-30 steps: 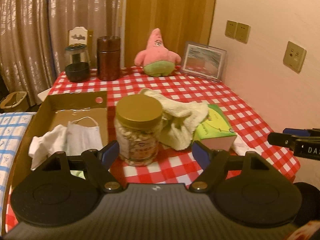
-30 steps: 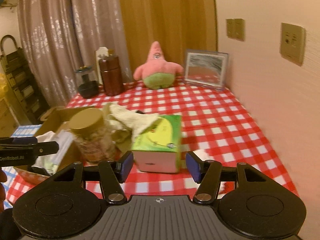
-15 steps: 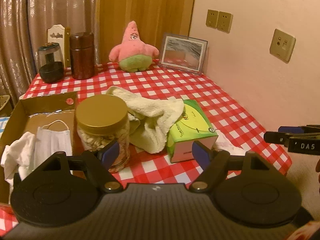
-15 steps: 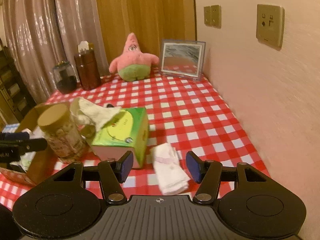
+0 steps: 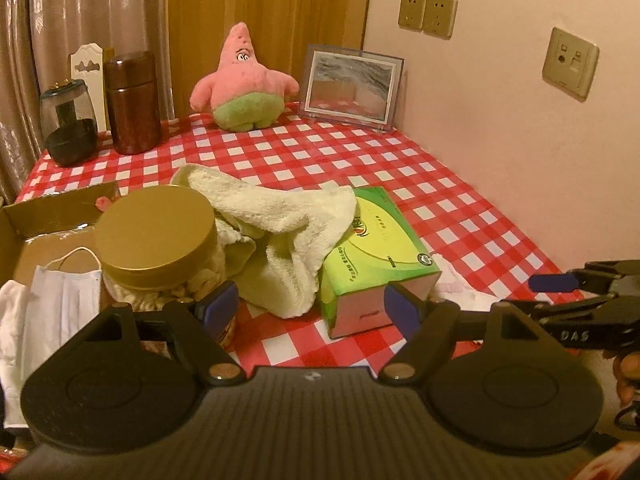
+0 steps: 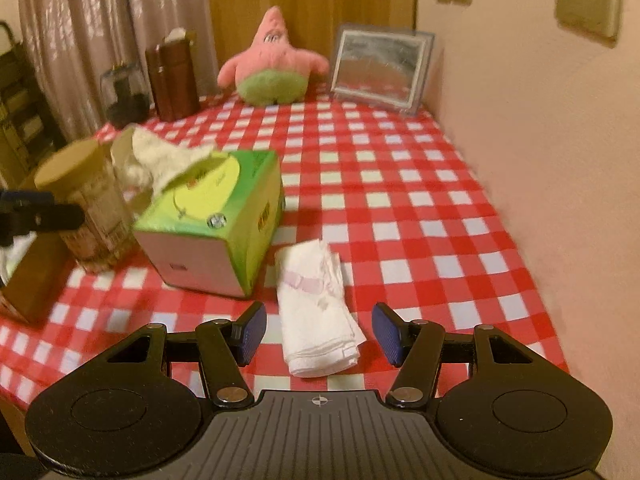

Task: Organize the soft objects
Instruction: 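Grasp the folded white cloth with the right gripper, then grasp the cream towel with the left gripper while the right holds the white cloth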

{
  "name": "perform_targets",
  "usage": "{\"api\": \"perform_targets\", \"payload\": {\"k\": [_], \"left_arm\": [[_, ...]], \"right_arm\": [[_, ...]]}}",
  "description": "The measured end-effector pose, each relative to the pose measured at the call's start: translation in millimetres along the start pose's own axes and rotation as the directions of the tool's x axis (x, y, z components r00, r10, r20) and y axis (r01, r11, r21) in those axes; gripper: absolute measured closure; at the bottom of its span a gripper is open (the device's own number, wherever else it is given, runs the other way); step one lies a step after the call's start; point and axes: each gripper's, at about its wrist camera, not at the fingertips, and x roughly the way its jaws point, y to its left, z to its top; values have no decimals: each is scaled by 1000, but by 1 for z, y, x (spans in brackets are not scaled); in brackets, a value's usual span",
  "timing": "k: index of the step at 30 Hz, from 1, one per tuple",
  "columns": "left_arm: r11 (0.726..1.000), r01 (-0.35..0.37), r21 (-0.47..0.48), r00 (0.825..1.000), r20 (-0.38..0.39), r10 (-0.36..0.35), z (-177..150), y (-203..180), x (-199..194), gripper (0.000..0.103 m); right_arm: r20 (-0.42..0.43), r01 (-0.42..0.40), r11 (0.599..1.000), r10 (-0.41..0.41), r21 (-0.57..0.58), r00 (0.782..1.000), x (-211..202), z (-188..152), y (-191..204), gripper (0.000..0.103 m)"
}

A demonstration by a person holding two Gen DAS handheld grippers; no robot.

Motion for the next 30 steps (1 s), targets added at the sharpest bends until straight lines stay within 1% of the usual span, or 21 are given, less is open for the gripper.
{"api": "perform_targets", "payload": {"k": [6, 10, 16, 21, 22, 23, 24, 25, 27, 28, 29, 30], "left_arm": [[1000, 2, 1, 1000, -15, -2, -1, 0, 20, 26], [1000, 6, -8, 1000, -27, -6, -2, 1, 31, 26], [1000, 14, -19, 999, -38, -15, -5, 2, 40, 26], [1000, 20, -20, 999, -40, -20, -5, 2, 42, 26], [1000, 18, -21, 999, -40, -19, -5, 2, 43, 26], [1000, 18, -21, 999, -40, -18, -5, 3, 43, 26], [1000, 18, -20, 999, -41, -19, -5, 3, 43, 26], [1000, 17, -19, 999, -41, -18, -5, 3, 43, 26], [1000, 17, -15, 999, -42, -17, -4, 3, 42, 26], [1000, 16, -14, 999, -41, -17, -4, 3, 42, 26], [1000, 15, -15, 999, -40, -16, -4, 4, 41, 26], [1000, 16, -15, 999, -39, -17, -3, 4, 40, 26]], "right_arm": [[-36, -17, 999, 16, -31, 999, 33, -1, -3, 44], [-57, -39, 994, 34, -98, 998, 52, -1, 4, 37], [-84, -52, 988, 40, -149, 996, 75, -3, 10, 37], [-91, -56, 985, 42, -165, 995, 83, -5, 13, 37], [-88, -58, 985, 44, -165, 995, 83, -5, 13, 39], [-83, -57, 985, 43, -162, 996, 82, -5, 13, 44], [-78, -53, 986, 41, -158, 996, 80, -5, 12, 47], [-75, -49, 987, 38, -154, 996, 78, -4, 11, 53], [-63, -46, 988, 37, -145, 997, 75, -2, 9, 59], [-59, -41, 989, 32, -144, 998, 74, -1, 8, 65], [-56, -32, 988, 24, -150, 998, 72, 0, 8, 69], [-49, -27, 988, 19, -152, 999, 71, 0, 8, 70]]}}
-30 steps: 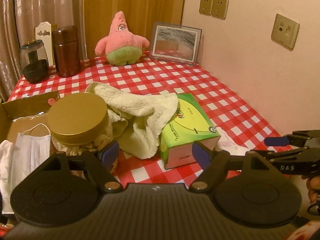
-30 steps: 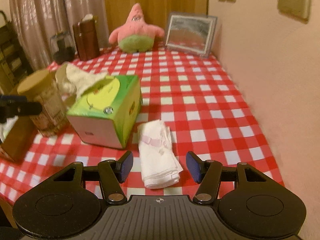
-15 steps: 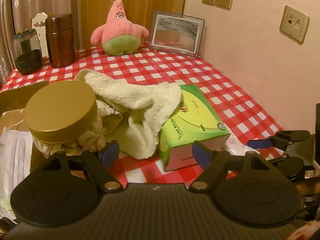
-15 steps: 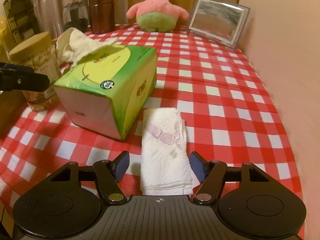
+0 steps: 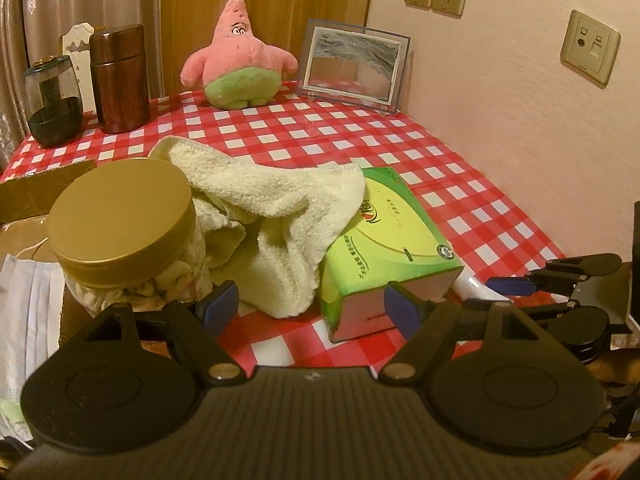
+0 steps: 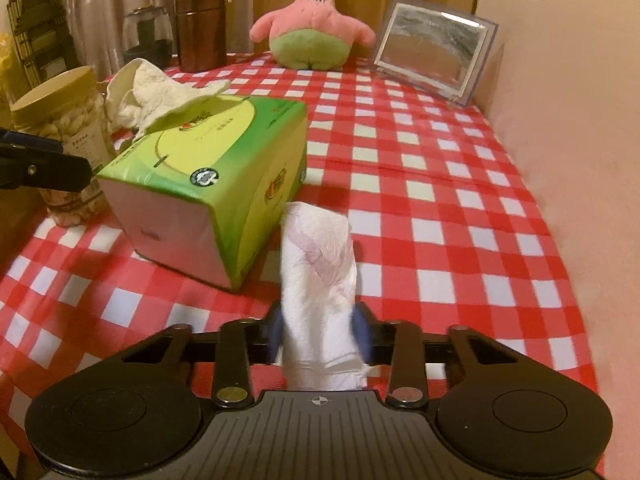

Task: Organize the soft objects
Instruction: 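Grasp the cream towel with the left gripper while the right holds the white cloth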

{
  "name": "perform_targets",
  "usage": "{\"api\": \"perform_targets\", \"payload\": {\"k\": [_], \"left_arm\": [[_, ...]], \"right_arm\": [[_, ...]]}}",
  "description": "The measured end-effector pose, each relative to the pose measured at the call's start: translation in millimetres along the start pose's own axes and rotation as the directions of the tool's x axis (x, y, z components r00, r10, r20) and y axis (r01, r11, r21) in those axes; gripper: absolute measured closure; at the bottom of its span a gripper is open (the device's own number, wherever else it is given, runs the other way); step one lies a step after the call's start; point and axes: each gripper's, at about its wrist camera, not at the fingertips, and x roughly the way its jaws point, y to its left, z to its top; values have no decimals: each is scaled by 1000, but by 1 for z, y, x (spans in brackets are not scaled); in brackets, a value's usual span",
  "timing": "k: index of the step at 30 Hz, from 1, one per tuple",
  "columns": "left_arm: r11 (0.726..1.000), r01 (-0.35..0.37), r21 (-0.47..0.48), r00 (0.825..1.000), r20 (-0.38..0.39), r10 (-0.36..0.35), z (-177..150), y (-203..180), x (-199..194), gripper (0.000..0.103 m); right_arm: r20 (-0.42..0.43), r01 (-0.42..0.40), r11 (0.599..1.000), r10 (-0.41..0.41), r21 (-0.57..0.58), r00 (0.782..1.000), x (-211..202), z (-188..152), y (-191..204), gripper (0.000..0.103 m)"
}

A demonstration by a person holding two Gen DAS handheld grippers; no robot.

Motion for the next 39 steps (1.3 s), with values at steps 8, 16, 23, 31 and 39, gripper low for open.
{"api": "perform_targets", "payload": {"k": [8, 16, 23, 31, 39], "left_arm": [[1000, 21, 20, 1000, 8, -22, 9, -4, -10, 26], [998, 51, 46, 998, 33, -53, 35, -4, -26, 25], [995, 79, 67, 997, -18, -78, 63, 12, -17, 25], [985, 70, 158, 994, -88, -57, 115, 38, 6, 22], [993, 48, 112, 976, -215, -23, 154, 87, 46, 20]], "right_arm": [[61, 16, 999, -18, 34, 998, -26, 12, -6, 84], [143, -4, 999, -4, 55, 990, -61, 42, -6, 84], [168, -49, 998, 43, 31, 985, -68, 67, 4, 84], [172, -62, 998, 64, -19, 983, -59, 84, 10, 84], [156, -97, 995, 101, -33, 982, -42, 98, 12, 84]]}}
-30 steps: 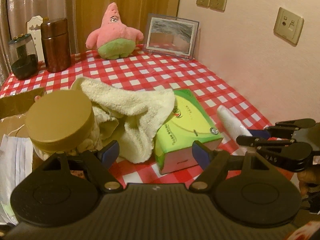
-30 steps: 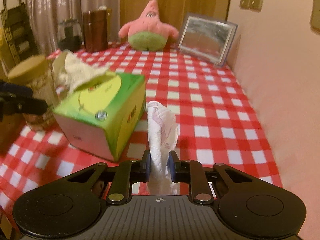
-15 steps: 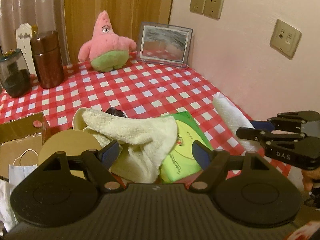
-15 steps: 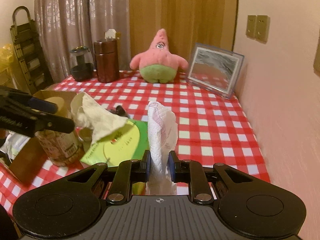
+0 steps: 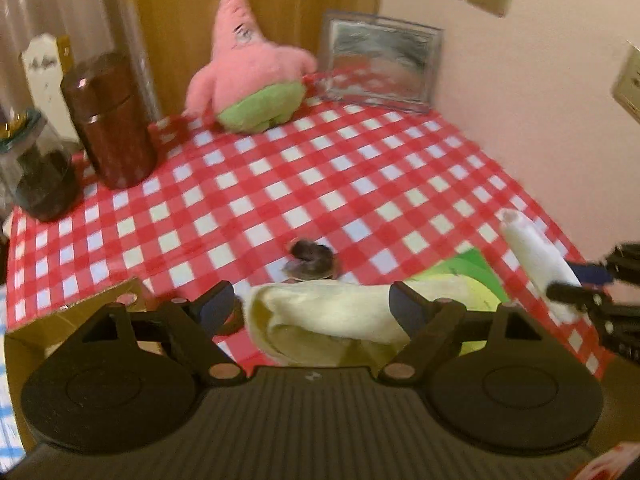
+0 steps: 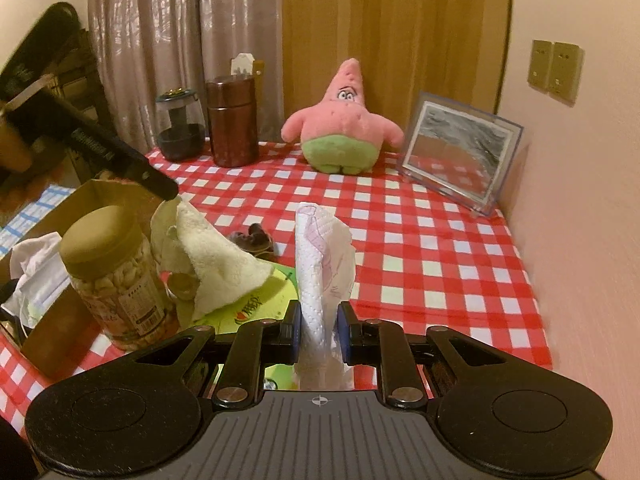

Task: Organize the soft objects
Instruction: 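Grasp the cream towel with the left gripper while the right holds the white cloth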

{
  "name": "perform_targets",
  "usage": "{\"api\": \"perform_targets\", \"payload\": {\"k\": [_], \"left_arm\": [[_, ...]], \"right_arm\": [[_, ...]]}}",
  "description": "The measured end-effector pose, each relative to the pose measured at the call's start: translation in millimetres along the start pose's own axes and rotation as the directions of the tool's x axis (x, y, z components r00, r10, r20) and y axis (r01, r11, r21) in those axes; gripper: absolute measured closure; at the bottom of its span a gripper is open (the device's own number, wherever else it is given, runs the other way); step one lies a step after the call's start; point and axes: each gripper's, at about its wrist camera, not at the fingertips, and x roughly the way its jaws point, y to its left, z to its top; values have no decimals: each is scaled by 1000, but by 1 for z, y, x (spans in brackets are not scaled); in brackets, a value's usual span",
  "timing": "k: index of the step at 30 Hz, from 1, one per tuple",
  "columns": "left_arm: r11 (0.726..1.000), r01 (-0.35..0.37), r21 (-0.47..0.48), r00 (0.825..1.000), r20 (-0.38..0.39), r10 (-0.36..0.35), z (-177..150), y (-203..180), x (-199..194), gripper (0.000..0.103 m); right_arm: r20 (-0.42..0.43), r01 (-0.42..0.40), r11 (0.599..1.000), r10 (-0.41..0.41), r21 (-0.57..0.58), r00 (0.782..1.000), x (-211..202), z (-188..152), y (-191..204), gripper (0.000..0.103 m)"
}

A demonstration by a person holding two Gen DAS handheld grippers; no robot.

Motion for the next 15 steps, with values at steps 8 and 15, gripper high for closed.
{"api": "perform_targets", "payload": {"k": [8, 15], "left_arm": [[991, 85, -103, 975, -196, -104, 7, 24, 50, 19], [989, 110, -101, 948, -288, -135, 10, 22, 75, 19]], "right_arm": [[-14, -35, 999, 35, -11, 999, 24, 8, 8, 84], [-18, -43, 999, 43, -20, 999, 40, 13, 13, 84]]}}
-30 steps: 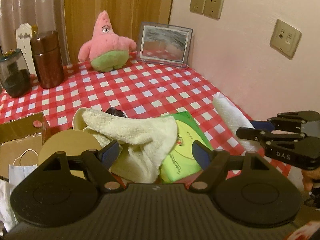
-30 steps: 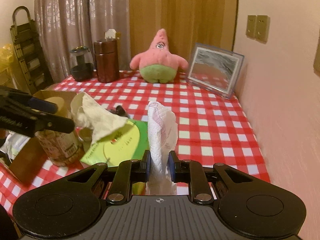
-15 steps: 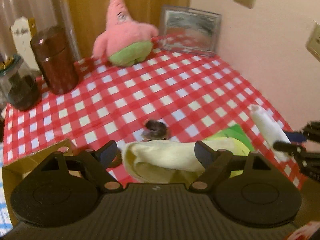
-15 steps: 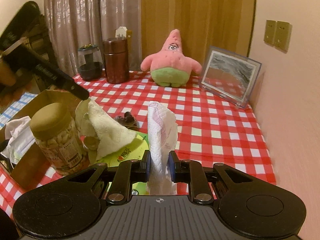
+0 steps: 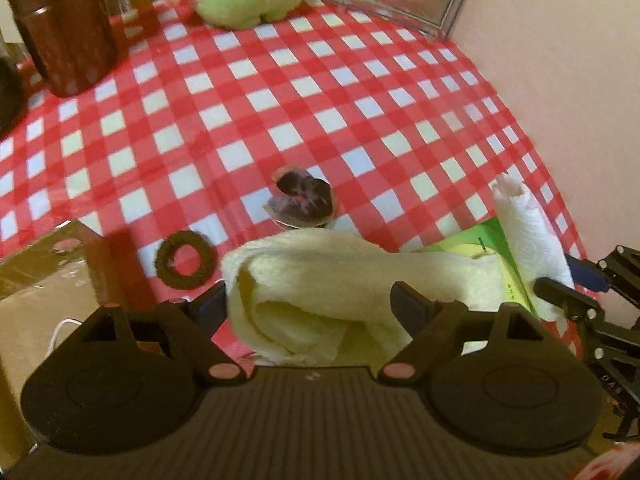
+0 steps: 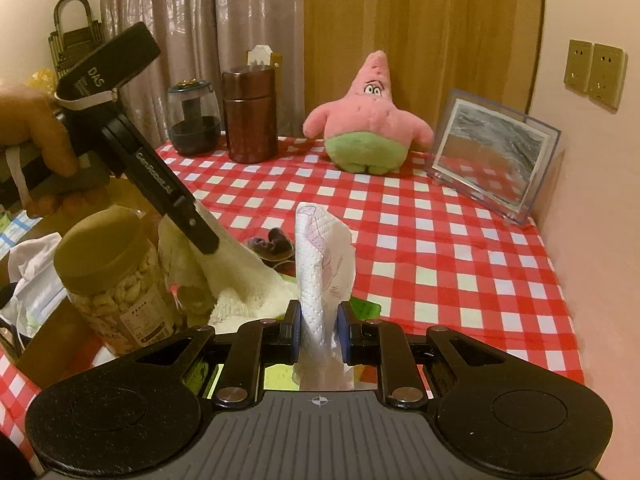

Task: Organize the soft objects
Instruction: 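Grasp the cream towel with the left gripper while the right holds the white cloth, then lift the cream towel with the left gripper while the right lifts the white cloth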

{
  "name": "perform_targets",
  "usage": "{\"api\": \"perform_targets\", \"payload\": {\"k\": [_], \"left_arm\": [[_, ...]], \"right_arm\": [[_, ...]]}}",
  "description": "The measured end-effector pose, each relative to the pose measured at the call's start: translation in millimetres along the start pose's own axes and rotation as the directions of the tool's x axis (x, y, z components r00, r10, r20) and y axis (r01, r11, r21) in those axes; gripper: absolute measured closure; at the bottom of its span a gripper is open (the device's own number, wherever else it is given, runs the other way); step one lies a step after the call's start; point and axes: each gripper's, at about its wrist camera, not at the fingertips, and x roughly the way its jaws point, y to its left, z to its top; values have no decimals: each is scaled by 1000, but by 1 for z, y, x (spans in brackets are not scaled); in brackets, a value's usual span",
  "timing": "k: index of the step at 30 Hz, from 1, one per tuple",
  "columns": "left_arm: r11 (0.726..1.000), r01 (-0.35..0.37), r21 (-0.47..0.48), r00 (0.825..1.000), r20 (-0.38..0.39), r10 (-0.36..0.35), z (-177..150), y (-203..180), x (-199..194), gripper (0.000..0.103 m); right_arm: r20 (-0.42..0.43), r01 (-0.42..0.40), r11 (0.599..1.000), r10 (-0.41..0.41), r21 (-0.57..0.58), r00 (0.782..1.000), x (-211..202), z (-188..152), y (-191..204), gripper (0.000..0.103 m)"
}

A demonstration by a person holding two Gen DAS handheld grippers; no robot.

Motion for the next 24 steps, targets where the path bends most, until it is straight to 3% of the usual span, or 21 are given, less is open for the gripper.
{"api": "perform_targets", "payload": {"k": [8, 14, 16, 19, 24], "left_arm": [[998, -50, 33, 996, -68, 52, 8, -7, 17, 34], [995, -74, 62, 992, -102, 80, 4, -11, 27, 64], [995, -70, 69, 991, -106, 77, 2, -13, 28, 80], [996, -57, 74, 994, -87, 64, 1, -15, 23, 87], [998, -31, 58, 999, -11, 32, 2, -20, -2, 91]], "right_arm": [[5, 5, 1000, -5, 4, 1000, 2, 1, 0, 84], [11, 13, 1000, -13, 11, 1000, -3, 1, -5, 84], [13, 16, 1000, -16, 11, 1000, -5, 0, -5, 84], [12, 18, 1000, -18, 14, 1000, -7, -1, -7, 84], [15, 20, 1000, -20, 15, 1000, -13, -1, -7, 84]]}}
